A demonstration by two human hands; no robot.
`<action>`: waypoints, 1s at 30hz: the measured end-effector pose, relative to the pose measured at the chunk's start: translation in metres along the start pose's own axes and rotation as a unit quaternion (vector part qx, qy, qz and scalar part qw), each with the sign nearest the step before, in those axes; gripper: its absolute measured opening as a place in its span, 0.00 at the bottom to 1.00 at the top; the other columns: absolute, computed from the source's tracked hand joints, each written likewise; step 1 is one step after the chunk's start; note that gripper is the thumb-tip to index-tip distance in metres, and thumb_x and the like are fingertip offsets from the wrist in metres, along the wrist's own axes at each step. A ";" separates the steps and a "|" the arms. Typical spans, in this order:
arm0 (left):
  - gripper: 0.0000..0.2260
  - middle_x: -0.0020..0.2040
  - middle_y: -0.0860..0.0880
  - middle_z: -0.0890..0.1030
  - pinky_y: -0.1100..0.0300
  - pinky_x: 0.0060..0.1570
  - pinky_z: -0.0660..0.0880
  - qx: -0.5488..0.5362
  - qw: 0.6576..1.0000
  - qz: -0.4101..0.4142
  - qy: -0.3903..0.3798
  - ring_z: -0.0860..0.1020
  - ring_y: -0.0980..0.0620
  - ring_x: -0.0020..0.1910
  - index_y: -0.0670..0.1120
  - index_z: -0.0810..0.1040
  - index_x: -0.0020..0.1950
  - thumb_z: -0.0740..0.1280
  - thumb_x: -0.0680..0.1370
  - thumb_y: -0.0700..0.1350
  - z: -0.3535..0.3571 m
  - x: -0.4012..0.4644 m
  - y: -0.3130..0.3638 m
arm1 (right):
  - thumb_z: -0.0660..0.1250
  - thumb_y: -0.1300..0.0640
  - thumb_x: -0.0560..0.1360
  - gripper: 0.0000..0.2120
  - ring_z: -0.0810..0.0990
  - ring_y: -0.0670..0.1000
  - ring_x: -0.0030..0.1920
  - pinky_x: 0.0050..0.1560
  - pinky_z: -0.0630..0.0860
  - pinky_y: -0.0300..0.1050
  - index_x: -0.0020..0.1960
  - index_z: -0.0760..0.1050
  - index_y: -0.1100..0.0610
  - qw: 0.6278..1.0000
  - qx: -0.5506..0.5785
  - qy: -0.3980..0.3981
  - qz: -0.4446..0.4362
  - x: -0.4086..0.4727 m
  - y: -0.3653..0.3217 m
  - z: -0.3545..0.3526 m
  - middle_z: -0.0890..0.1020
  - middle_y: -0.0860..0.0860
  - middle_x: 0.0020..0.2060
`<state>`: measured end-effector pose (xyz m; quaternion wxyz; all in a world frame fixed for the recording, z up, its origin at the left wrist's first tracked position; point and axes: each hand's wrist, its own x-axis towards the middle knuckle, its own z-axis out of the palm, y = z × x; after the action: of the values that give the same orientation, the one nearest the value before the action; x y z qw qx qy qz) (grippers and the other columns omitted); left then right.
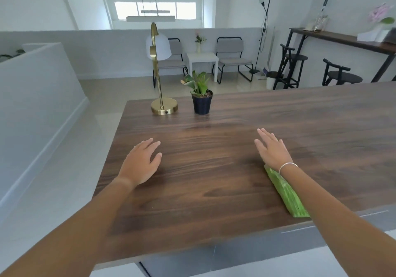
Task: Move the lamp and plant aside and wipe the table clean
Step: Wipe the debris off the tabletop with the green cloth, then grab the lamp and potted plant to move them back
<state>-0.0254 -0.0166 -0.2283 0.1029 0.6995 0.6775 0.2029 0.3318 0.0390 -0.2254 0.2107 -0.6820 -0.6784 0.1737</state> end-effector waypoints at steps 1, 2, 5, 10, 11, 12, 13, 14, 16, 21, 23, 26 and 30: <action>0.21 0.75 0.46 0.63 0.54 0.73 0.52 -0.002 1.000 -0.001 0.009 0.57 0.47 0.75 0.48 0.65 0.71 0.57 0.79 0.49 -0.003 0.010 0.003 | 0.52 0.50 0.80 0.23 0.50 0.52 0.77 0.75 0.43 0.52 0.75 0.56 0.51 1.000 0.018 0.002 -0.014 0.016 -0.010 -0.001 0.56 0.47 0.76; 0.21 0.75 0.46 0.63 0.54 0.73 0.53 -0.004 1.000 -0.003 0.020 0.57 0.48 0.75 0.48 0.65 0.71 0.57 0.79 0.49 -0.005 0.020 0.007 | 0.52 0.49 0.80 0.24 0.50 0.52 0.77 0.75 0.43 0.52 0.74 0.56 0.51 0.999 0.034 0.001 -0.026 0.030 -0.020 -0.002 0.56 0.47 0.76; 0.21 0.75 0.47 0.62 0.54 0.72 0.53 -0.012 0.999 -0.018 0.044 0.57 0.49 0.75 0.48 0.64 0.72 0.57 0.79 0.49 -0.013 0.044 0.014 | 0.53 0.46 0.79 0.25 0.50 0.50 0.77 0.75 0.44 0.50 0.75 0.56 0.50 0.996 0.058 -0.017 -0.061 0.069 -0.044 0.001 0.56 0.46 0.76; 0.21 0.75 0.49 0.62 0.54 0.72 0.54 -0.049 0.995 -0.055 0.072 0.57 0.50 0.75 0.49 0.63 0.72 0.56 0.80 0.50 -0.022 0.074 0.021 | 0.57 0.41 0.76 0.30 0.51 0.49 0.76 0.76 0.49 0.51 0.75 0.55 0.48 0.991 0.083 -0.048 -0.097 0.120 -0.071 0.013 0.56 0.45 0.76; 0.21 0.75 0.49 0.61 0.55 0.72 0.54 -0.060 0.993 -0.062 0.076 0.57 0.51 0.75 0.49 0.63 0.72 0.57 0.80 0.50 -0.024 0.078 0.021 | 0.58 0.41 0.75 0.31 0.52 0.49 0.76 0.76 0.51 0.52 0.75 0.54 0.47 0.989 0.100 -0.055 -0.096 0.127 -0.075 0.017 0.56 0.44 0.76; 0.21 0.75 0.49 0.62 0.55 0.72 0.54 -0.072 0.992 -0.070 0.079 0.58 0.51 0.75 0.50 0.63 0.72 0.57 0.80 0.50 -0.025 0.082 0.020 | 0.60 0.40 0.74 0.32 0.53 0.50 0.76 0.75 0.53 0.53 0.75 0.54 0.46 0.986 0.120 -0.062 -0.094 0.133 -0.078 0.021 0.57 0.44 0.76; 0.20 0.75 0.50 0.62 0.56 0.71 0.54 -0.089 0.990 -0.078 0.081 0.58 0.52 0.74 0.50 0.63 0.72 0.57 0.80 0.50 -0.027 0.087 0.018 | 0.61 0.40 0.73 0.33 0.54 0.50 0.76 0.75 0.55 0.54 0.74 0.54 0.45 0.984 0.137 -0.067 -0.092 0.139 -0.081 0.026 0.57 0.44 0.76; 0.20 0.75 0.50 0.62 0.56 0.71 0.54 -0.111 0.986 -0.085 0.088 0.58 0.52 0.74 0.51 0.64 0.72 0.57 0.79 0.50 -0.029 0.093 0.015 | 0.62 0.39 0.72 0.34 0.55 0.51 0.76 0.74 0.57 0.53 0.74 0.54 0.44 0.982 0.150 -0.070 -0.092 0.144 -0.084 0.031 0.57 0.44 0.76; 0.20 0.74 0.50 0.64 0.57 0.71 0.55 -0.163 0.975 -0.096 0.115 0.60 0.53 0.73 0.51 0.65 0.71 0.57 0.79 0.51 -0.039 0.108 0.010 | 0.64 0.39 0.71 0.36 0.56 0.50 0.75 0.73 0.58 0.53 0.74 0.53 0.44 0.979 0.167 -0.067 -0.099 0.156 -0.089 0.039 0.57 0.43 0.76; 0.19 0.71 0.51 0.69 0.63 0.66 0.58 -0.299 0.932 -0.112 0.172 0.66 0.58 0.67 0.49 0.68 0.70 0.58 0.79 0.50 -0.081 0.166 0.000 | 0.67 0.41 0.70 0.38 0.56 0.46 0.75 0.72 0.59 0.49 0.75 0.52 0.44 0.973 0.209 -0.027 -0.096 0.191 -0.103 0.051 0.57 0.43 0.76; 0.19 0.71 0.50 0.69 0.57 0.71 0.59 -0.345 0.916 -0.102 0.176 0.66 0.56 0.68 0.49 0.67 0.70 0.57 0.79 0.51 -0.099 0.192 -0.004 | 0.68 0.42 0.69 0.39 0.55 0.45 0.75 0.71 0.58 0.48 0.74 0.53 0.43 0.970 0.226 -0.014 -0.093 0.202 -0.107 0.057 0.57 0.43 0.76; 0.20 0.70 0.49 0.69 0.55 0.68 0.64 -0.410 0.890 -0.097 0.177 0.69 0.52 0.67 0.48 0.66 0.70 0.57 0.79 0.51 -0.125 0.233 -0.002 | 0.70 0.43 0.69 0.40 0.57 0.46 0.75 0.71 0.59 0.49 0.74 0.53 0.44 0.966 0.244 -0.007 -0.079 0.217 -0.114 0.061 0.57 0.42 0.75; 0.20 0.64 0.47 0.73 0.57 0.60 0.69 -0.496 0.849 -0.091 0.159 0.72 0.48 0.62 0.46 0.67 0.69 0.58 0.79 0.52 -0.150 0.284 0.008 | 0.71 0.42 0.67 0.42 0.58 0.46 0.74 0.72 0.60 0.51 0.74 0.53 0.43 0.964 0.258 -0.002 -0.069 0.235 -0.119 0.070 0.57 0.42 0.75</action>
<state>-0.0818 0.2446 -0.0489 0.3445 0.4490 0.5545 0.6101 0.1984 0.2758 -0.2109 0.3893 -0.5554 -0.6569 0.3294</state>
